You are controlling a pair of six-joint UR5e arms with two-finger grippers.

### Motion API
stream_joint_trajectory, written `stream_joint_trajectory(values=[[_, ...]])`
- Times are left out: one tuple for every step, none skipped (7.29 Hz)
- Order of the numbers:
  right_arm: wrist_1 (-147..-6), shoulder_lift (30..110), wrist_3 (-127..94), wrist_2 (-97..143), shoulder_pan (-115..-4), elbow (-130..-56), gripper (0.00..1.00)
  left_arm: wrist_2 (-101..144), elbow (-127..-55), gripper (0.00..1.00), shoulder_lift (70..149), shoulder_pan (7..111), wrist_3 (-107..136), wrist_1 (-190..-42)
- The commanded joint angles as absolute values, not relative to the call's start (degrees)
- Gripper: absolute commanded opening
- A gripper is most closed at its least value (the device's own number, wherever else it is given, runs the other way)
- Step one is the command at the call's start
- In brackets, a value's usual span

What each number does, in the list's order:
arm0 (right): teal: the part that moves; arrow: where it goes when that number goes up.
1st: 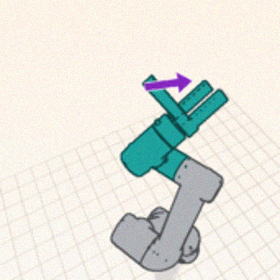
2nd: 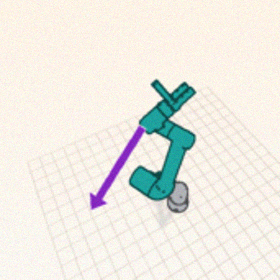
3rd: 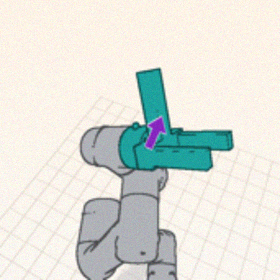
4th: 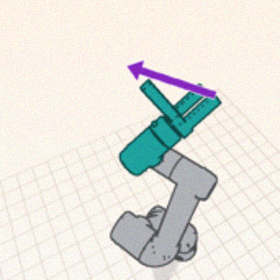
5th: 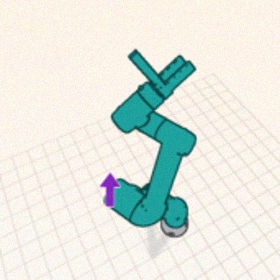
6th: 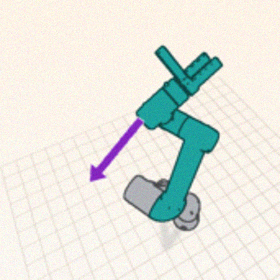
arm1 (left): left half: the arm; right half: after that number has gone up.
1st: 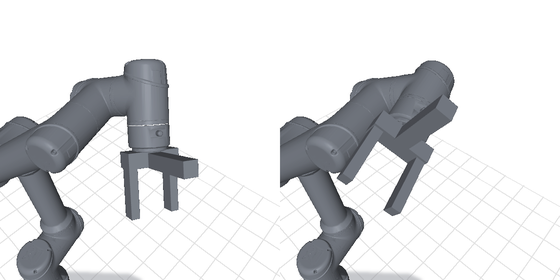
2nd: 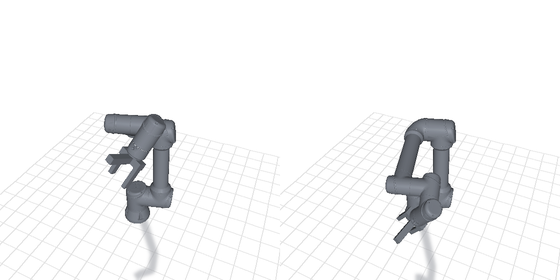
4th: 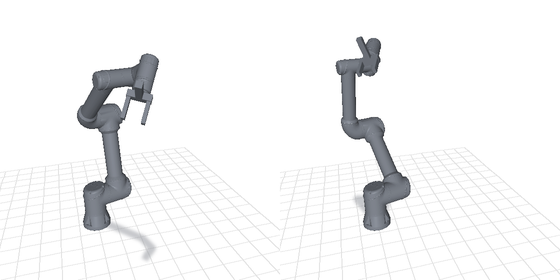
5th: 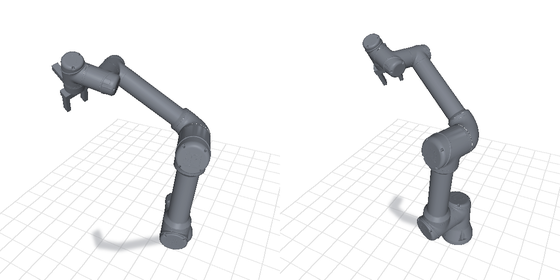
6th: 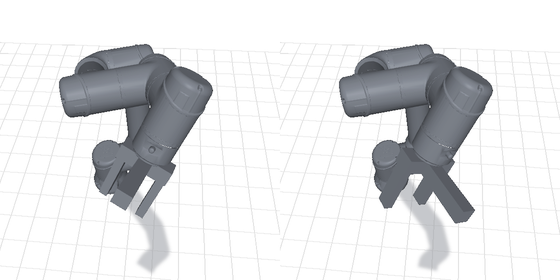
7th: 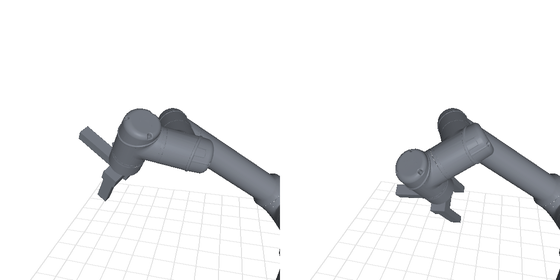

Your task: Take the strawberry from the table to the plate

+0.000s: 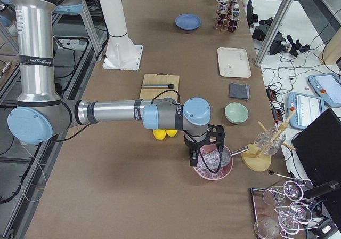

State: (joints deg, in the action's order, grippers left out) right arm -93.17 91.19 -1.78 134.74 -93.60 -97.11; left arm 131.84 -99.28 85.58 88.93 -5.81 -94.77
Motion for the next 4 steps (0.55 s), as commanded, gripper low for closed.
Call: stream_joint_trajectory(values=[[-93.16, 91.14, -1.93, 134.82, -93.6, -97.12, 1.0, 131.84, -98.79, 0.98, 85.96, 88.86, -5.63, -94.75], [-93.16, 91.14, -1.93, 134.82, -93.6, -97.21, 1.0, 131.84, -98.88, 0.98, 86.04, 88.86, -5.54, -94.75], [-93.16, 91.14, -1.93, 134.82, -93.6, -97.29, 1.0, 131.84, -98.88, 0.98, 86.04, 88.86, -5.54, -94.92], [-93.16, 91.14, -1.85, 134.82, -93.6, -97.29, 1.0, 131.84, -98.79, 0.98, 85.96, 88.86, -5.54, -95.1]])
